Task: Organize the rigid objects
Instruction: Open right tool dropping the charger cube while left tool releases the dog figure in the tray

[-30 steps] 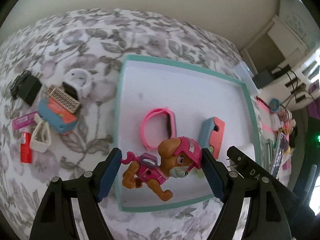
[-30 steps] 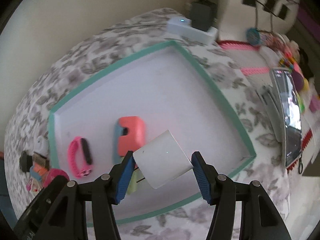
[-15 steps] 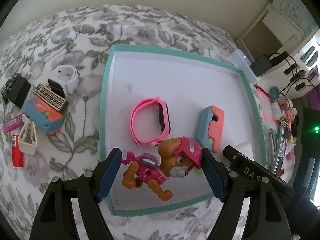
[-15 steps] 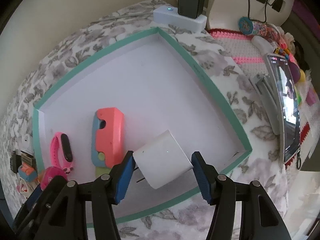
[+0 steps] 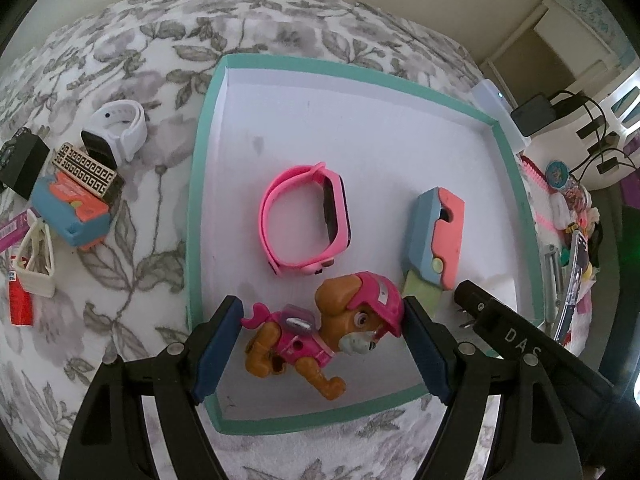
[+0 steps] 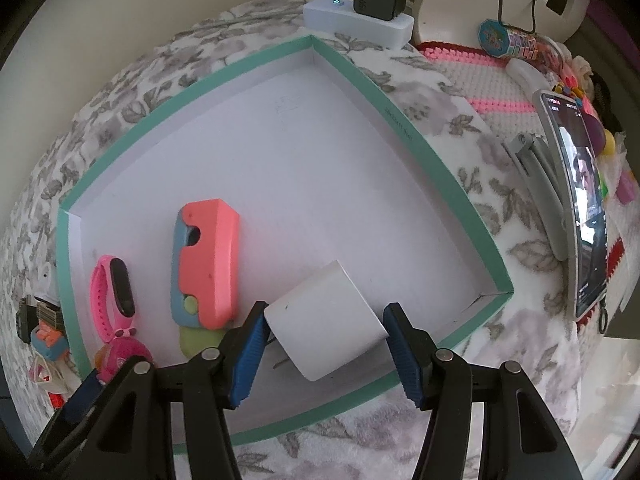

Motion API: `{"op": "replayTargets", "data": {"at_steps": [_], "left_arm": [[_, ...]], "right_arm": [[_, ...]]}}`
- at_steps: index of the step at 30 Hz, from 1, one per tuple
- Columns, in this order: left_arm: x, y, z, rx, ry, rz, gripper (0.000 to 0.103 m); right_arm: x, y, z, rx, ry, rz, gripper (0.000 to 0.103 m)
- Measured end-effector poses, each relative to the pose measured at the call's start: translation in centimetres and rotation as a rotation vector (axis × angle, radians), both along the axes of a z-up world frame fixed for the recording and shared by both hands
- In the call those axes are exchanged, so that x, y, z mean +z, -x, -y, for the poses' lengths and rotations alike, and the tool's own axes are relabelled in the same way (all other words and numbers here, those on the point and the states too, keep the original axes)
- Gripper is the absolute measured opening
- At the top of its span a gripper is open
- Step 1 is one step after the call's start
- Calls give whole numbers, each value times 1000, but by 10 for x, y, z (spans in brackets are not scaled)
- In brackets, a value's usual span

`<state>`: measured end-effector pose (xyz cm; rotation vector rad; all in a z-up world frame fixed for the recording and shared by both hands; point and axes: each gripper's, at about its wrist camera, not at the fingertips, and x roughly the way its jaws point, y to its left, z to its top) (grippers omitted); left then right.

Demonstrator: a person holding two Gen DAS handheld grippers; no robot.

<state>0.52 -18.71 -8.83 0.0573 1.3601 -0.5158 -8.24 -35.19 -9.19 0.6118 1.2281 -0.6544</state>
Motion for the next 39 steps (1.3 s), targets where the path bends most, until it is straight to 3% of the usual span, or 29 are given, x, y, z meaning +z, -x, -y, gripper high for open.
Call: {"op": "replayTargets", "data": {"at_steps": [7, 11, 20, 29, 31, 33, 39], "left_arm": [[3, 0, -1, 2, 8, 11, 81], [9, -1, -6, 14, 24, 23, 87], [33, -6, -18, 43, 70, 74, 87], [58, -29, -59, 212, 21, 180, 88], [59, -34, -70, 252, -8, 204, 92], [59, -39, -82, 294, -40, 220, 95], [59, -52, -123, 402, -69, 224, 95]], "right_arm": [[-2, -1, 2, 0, -11, -6, 62], [12, -1, 1, 11, 9, 30, 66], [54, 2, 1, 6, 98, 126, 66], [54, 0, -2, 18, 94, 120, 66], [51, -6, -10, 50, 86, 118, 67], [50, -12, -19, 88, 76, 125, 76], [46, -28, -49, 185, 71, 130, 90]]}}
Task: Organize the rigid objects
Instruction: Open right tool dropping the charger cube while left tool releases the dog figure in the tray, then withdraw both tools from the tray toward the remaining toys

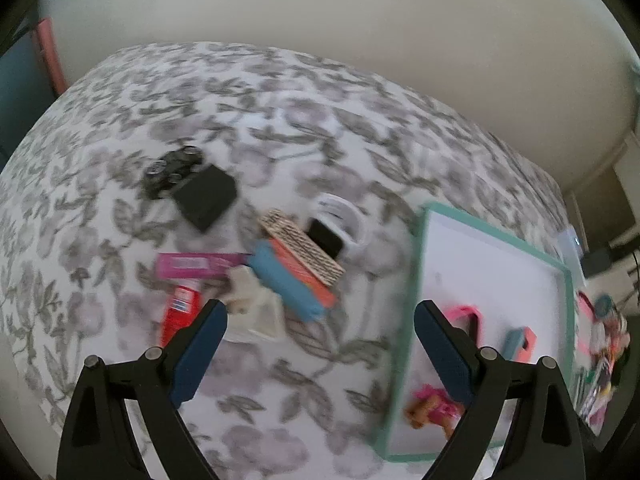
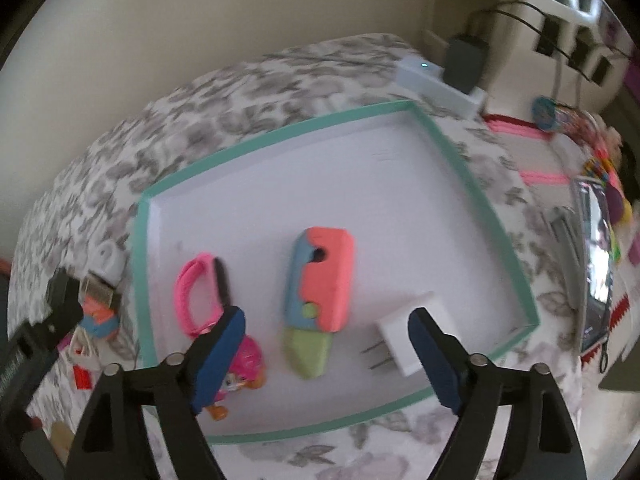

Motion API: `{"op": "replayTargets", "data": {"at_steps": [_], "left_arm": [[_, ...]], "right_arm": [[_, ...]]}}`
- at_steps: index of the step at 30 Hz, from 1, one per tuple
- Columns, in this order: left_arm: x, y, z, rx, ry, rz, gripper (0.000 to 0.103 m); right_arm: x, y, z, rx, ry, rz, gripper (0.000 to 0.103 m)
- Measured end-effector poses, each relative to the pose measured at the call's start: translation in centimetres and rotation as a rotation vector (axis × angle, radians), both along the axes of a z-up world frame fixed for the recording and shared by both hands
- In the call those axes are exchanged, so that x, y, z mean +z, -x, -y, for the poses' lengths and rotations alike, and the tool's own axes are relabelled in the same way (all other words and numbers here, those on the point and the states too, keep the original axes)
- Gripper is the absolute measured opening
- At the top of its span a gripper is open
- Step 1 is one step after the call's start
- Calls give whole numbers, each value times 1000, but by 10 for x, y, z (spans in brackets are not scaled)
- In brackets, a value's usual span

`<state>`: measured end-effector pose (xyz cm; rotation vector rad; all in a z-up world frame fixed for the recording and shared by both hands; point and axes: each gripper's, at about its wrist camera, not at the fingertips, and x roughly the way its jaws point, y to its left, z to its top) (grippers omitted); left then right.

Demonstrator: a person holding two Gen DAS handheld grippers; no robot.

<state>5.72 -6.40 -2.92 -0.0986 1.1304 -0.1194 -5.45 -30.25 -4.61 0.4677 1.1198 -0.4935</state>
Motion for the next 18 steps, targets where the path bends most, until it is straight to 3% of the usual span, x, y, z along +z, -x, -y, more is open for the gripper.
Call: {"op": "replayTargets", "data": {"at_steps": [5, 18], "left_arm": [[8, -7, -31, 61, -10, 22, 95], [20, -25, -125, 265, -10, 53, 95]], "right_arm": [[-2, -7, -20, 54, -13, 18, 102], [4, -39, -85, 227, -77, 103, 103]]}}
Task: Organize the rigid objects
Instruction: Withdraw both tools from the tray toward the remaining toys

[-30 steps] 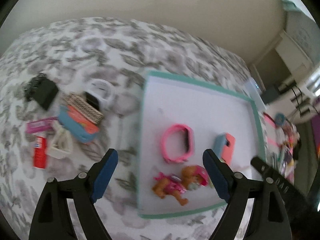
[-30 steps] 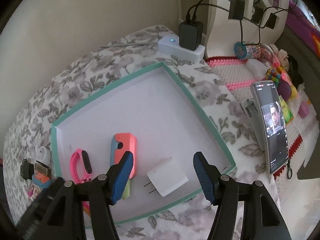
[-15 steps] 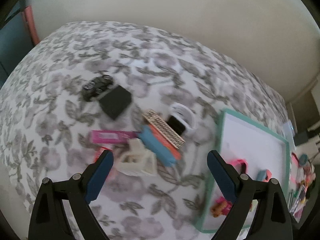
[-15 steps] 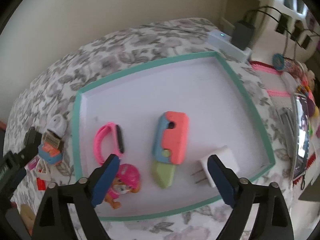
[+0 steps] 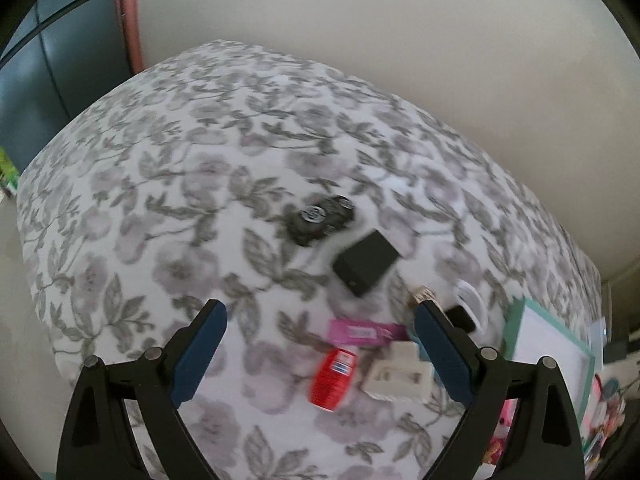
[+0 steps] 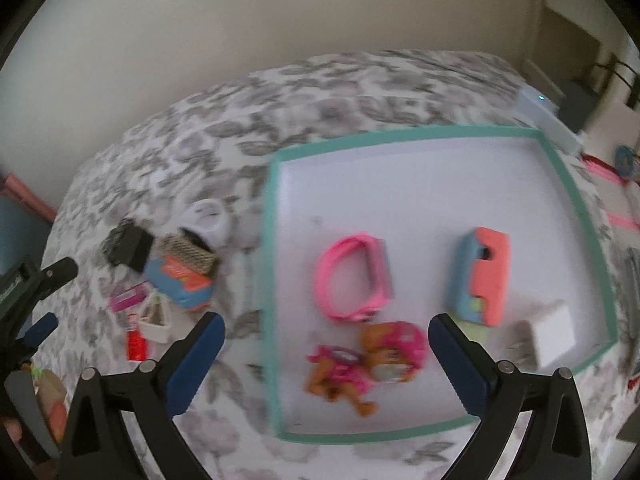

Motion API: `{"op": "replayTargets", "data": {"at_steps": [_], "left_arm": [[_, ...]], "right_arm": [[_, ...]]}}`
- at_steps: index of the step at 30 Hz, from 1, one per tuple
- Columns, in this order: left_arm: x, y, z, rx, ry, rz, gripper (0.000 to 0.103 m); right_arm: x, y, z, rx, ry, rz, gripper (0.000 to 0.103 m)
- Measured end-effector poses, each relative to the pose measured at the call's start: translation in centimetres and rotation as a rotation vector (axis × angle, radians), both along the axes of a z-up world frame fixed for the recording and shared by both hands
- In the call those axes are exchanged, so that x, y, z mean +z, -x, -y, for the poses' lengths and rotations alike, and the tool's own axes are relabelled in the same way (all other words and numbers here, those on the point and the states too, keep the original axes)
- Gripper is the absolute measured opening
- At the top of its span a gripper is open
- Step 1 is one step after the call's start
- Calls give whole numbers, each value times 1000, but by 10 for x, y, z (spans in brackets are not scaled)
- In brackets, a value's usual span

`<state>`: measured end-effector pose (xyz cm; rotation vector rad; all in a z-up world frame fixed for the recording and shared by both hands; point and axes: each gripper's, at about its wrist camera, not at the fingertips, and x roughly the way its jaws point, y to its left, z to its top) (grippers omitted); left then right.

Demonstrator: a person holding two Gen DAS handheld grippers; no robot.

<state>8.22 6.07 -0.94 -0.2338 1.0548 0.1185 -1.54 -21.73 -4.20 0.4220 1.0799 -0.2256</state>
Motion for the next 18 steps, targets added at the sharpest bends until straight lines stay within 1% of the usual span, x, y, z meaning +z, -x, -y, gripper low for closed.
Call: {"op": "replayTargets", "data": {"at_steps": [5, 9, 13, 17, 18], "left_arm": [[-8, -5, -20, 36, 11, -35, 95], [-25, -10, -23, 18, 15, -96, 95], [-43, -12, -23, 12, 30, -161, 95], [-53, -14, -23, 13, 42, -199, 95], [-54, -14, -23, 13, 46, -205, 95]], "right_arm": [[-2, -15, -29, 73, -36, 13, 103], [-9, -27, -50, 112, -67, 6, 103], [-22, -38, -68, 147, -78, -29, 103], [-27, -46, -78, 134, -19, -50, 103], [-28, -46, -78, 127, -21, -50, 103]]}}
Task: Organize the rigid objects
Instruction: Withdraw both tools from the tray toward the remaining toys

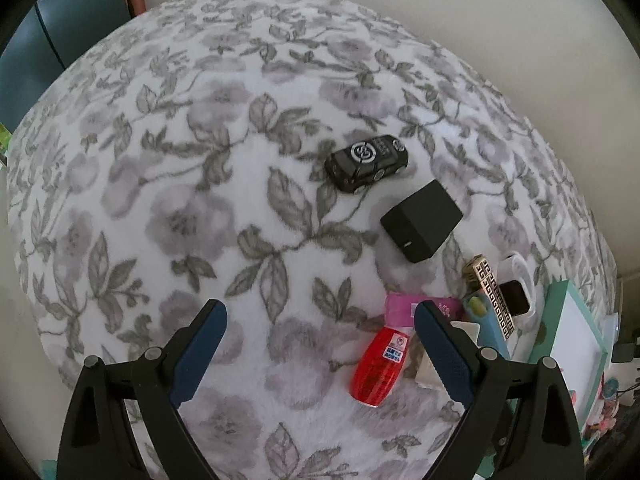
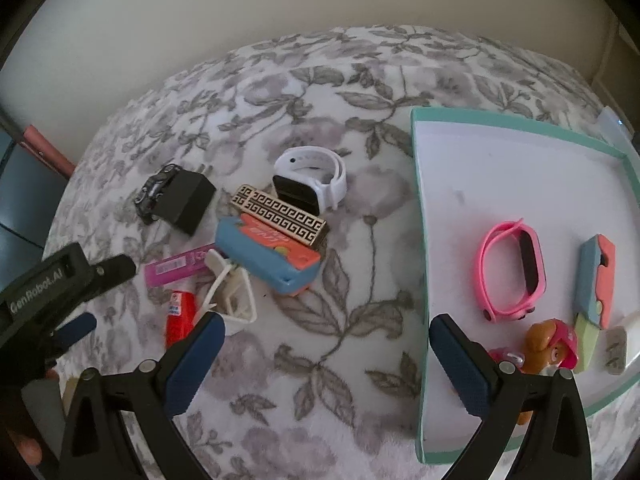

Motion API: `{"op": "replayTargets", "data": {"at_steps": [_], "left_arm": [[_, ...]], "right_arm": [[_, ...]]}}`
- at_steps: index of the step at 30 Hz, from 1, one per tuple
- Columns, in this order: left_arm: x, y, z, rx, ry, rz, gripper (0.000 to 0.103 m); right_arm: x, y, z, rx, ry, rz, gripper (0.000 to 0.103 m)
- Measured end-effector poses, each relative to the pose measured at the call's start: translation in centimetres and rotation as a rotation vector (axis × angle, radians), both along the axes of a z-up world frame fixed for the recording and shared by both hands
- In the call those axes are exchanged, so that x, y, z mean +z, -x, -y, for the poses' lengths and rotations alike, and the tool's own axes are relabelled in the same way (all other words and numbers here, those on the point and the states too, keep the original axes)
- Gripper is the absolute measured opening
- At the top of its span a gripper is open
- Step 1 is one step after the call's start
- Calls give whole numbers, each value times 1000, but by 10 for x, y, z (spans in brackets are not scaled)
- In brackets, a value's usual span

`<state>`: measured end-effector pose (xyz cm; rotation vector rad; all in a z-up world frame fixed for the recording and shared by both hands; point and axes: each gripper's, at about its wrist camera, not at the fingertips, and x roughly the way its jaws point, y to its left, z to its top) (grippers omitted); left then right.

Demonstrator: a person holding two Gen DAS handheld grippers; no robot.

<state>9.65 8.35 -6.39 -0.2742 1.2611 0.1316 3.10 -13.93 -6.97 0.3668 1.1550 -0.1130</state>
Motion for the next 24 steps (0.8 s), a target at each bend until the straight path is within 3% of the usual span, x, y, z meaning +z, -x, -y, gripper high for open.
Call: {"op": "replayTargets", "data": {"at_steps": [5, 13, 21, 24], "left_arm": [[-2, -1, -2, 5, 16, -9, 95], [-4, -3, -4, -1, 41, -28, 95], [-5, -3, -7, -1, 51, -43, 95], [-6, -3, -5, -10, 54, -50, 95]], "right_arm": [[2, -1, 5, -37, -23, 2, 103], [17, -6, -7, -5, 63, 52, 102], [1, -13, -21, 38, -76, 23, 84], [-5, -16, -25, 42, -122, 17, 83]]}}
